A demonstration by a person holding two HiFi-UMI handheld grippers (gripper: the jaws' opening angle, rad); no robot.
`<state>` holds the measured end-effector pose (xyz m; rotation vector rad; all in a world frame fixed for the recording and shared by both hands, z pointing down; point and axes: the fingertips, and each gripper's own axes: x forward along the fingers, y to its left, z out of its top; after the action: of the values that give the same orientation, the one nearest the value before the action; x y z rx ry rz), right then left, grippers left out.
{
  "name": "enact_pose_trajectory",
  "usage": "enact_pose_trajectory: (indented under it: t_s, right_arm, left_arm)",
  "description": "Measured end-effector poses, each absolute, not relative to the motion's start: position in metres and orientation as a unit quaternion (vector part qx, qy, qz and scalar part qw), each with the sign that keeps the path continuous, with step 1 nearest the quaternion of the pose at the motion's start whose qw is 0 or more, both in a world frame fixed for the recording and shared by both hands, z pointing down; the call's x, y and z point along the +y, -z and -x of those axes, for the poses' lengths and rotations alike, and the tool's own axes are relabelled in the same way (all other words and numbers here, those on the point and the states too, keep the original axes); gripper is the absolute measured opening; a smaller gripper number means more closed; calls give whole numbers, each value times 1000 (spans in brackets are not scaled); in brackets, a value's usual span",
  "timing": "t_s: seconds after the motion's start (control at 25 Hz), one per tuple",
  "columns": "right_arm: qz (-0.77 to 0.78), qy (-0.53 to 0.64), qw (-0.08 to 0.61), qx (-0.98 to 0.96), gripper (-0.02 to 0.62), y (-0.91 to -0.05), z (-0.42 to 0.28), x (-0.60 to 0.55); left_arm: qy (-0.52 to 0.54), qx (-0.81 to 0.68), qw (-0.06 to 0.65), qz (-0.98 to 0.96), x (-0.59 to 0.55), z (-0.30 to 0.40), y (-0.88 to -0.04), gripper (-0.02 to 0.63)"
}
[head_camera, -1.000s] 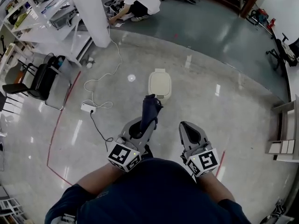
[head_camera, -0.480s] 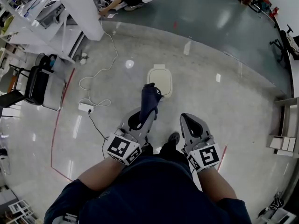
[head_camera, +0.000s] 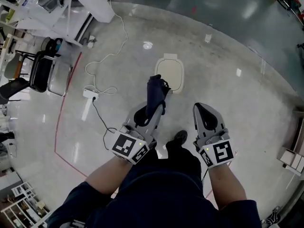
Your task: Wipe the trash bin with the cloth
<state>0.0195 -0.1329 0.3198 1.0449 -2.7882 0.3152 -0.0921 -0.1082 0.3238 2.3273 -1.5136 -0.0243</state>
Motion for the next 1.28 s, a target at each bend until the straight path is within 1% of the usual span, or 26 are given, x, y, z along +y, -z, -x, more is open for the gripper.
enact_pose_trajectory:
  t_s: [0.2, 0.68, 0.88, 1.08, 1.28]
  right_arm:
    - [-343, -106, 72, -931, 9, -379, -20, -174]
    - [-371, -100, 53, -922, 9, -587, -6, -233]
    - [-373, -93, 47, -922, 9, -662, 6, -248]
    - [-366, -77, 37, -927, 9, -725, 16, -262]
    - [-364, -52, 31, -929, 9, -760, 16, -271]
  left_arm:
    - [1, -552, 183, -813, -147, 95, -386, 66]
    - [-40, -570, 162, -804, -213, 127, -598, 66]
    - [-42, -573, 155, -803, -229, 141, -673, 66]
    - [-49, -569, 122, -812, -251, 149, -733, 66]
    - [-87, -562, 80, -819, -279, 162, -774, 66]
